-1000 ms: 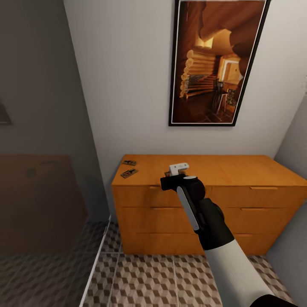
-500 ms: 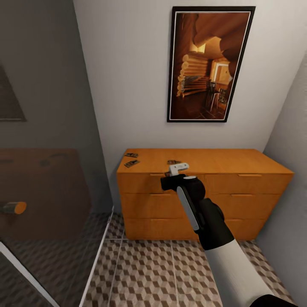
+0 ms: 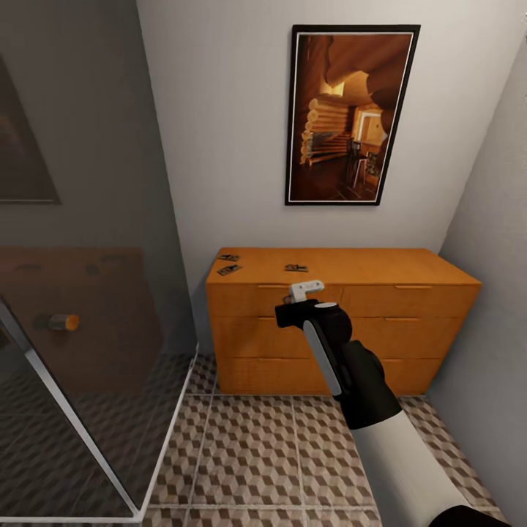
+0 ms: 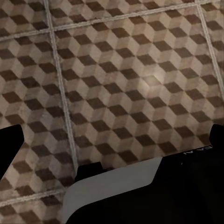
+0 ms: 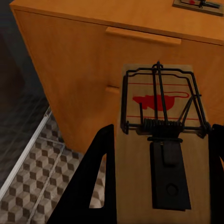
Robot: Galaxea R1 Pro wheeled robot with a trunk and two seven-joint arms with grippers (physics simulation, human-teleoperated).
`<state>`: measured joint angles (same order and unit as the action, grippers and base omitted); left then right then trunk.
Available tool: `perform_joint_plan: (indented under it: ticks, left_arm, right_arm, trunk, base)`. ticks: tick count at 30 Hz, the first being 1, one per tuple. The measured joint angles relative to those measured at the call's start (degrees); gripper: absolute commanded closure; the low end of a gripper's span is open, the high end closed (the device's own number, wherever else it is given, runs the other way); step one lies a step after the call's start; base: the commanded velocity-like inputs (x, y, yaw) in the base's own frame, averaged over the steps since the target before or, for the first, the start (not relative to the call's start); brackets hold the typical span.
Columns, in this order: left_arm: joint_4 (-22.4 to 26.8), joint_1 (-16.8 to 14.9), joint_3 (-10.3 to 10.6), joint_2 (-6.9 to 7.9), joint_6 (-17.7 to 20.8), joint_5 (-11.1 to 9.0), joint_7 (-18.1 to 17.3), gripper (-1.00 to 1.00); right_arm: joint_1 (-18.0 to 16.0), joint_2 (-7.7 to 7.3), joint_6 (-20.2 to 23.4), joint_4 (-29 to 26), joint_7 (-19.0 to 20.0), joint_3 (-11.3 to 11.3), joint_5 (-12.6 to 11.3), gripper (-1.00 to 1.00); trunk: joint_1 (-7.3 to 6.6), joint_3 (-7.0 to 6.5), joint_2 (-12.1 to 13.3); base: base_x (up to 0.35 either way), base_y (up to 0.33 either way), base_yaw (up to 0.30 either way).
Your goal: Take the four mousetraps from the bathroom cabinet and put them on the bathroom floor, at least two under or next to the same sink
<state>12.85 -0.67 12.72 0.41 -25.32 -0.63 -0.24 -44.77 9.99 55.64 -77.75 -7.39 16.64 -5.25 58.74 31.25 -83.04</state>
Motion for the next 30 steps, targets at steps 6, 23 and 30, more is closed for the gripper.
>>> perform_joint_plan:
  ticks: [6,23,30]
  left_arm:
    - [0.0,0.0,0.0,0.01,0.0,0.0,0.0,-1.00]
    - [0.0,0.0,0.0,0.01,0.0,0.0,0.0,-1.00]
    - [-0.1,0.0,0.0,0.01,0.0,0.0,0.0,-1.00]
  right_arm:
    - [0.0,0.01,-0.2,0.7,0.2,0.1,0.1,1.00]
    - [0.1,-2.52,-21.1,25.3,0.7,0.2,-0.2,1.00]
    - [0.1,-2.56,-31.5,36.9,0.7,0.1,-0.2,1.00]
  trunk:
    - [-0.01,0.00,0.0]
    - [0.00,0.00,0.0]
    - [-0.01,0.00,0.0]
  base:
    - [-0.018,0.000,0.000]
    - [-0.001,0.000,0.000]
    - [0.000,0.000,0.000]
